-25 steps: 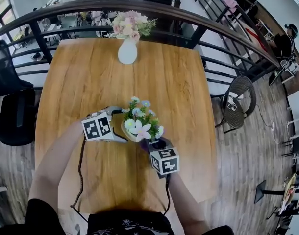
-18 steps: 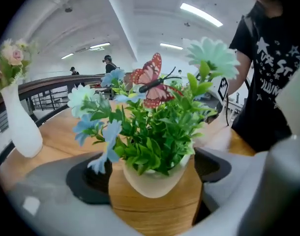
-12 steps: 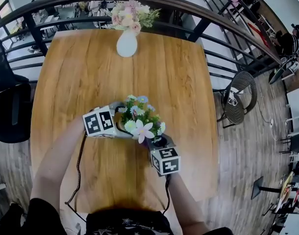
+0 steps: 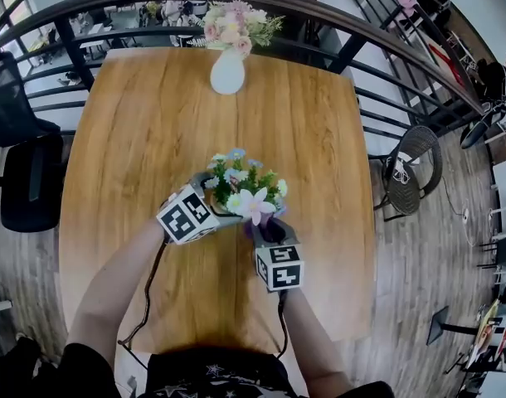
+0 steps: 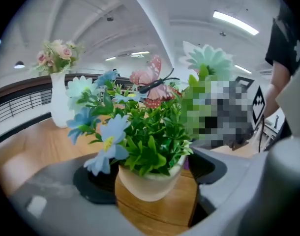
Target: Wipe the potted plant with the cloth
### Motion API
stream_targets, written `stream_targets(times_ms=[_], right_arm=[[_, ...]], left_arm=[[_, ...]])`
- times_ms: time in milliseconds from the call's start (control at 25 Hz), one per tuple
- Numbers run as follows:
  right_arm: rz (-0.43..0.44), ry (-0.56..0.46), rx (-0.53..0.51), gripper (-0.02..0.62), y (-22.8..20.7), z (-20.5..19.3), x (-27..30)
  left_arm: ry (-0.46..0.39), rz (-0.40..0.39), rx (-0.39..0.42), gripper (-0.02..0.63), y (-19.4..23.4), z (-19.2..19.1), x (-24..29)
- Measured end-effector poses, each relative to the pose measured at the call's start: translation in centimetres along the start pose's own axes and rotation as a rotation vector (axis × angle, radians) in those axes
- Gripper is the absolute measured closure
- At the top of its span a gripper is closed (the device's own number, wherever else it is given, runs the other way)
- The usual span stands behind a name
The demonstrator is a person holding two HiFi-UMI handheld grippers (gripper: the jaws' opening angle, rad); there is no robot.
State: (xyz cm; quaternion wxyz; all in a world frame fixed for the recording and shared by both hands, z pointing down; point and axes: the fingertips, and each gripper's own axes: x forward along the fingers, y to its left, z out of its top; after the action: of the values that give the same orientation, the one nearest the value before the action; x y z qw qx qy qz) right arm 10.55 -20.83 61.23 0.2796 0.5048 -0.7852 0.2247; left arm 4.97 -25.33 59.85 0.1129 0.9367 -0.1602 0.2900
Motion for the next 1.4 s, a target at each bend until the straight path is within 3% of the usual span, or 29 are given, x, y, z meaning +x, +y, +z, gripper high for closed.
stream_targets(times_ms=[320,520,640,880,1400], right_arm=[[0.043,-0.004,-0.006,0.511,2.7,-0.3,0.3],[0.056,-0.016,0.079,0.511,3.1,-0.4,0.9],[0.056,-0.025,0.121,0.512,3.2,-0.5,1.0],[0.035,-0.027,0.124,0.511,2.8,-0.5,1.0],[0.087,-0.023,0.072,0.511,6.1,-0.5,1.1]], left_arm=[[-0.049,0.220,-0.160,0.143,0.8,-0.2,-0.1],[-0.104,0.292,-0.197,0.143,0.9,-0.1,-0.2],[-0.117,0.290,-0.188,0.143,0.7,-0.4,-0.5],[-0.077,0.232,-0.093,0.143,-0.3,-1.5,-1.6],[-0.137,0.193,-0.181,0.143,-1.2,-1.7,-2.8]])
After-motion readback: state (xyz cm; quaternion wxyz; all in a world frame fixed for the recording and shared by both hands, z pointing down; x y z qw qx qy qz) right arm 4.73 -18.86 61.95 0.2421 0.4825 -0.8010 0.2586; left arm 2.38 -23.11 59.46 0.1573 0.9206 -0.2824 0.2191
